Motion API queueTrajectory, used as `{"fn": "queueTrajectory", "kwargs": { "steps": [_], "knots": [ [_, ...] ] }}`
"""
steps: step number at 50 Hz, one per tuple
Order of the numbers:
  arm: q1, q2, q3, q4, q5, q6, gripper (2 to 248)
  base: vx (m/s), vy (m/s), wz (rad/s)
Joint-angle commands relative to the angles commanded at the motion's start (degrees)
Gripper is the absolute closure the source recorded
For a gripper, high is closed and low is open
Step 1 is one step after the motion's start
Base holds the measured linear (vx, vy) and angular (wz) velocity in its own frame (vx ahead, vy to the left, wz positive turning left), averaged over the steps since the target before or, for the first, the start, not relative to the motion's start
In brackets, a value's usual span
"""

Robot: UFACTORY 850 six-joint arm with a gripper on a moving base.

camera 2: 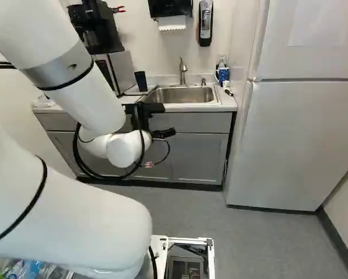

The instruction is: Rinse the cup and place it in the tray

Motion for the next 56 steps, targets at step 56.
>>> {"fn": "queueTrajectory", "kwargs": {
  "steps": [56],
  "knots": [
    [0.3, 0.8, 3.7, 0.2, 5.1, 0.0, 3, 0.000, 0.000, 0.000]
  ]
}}
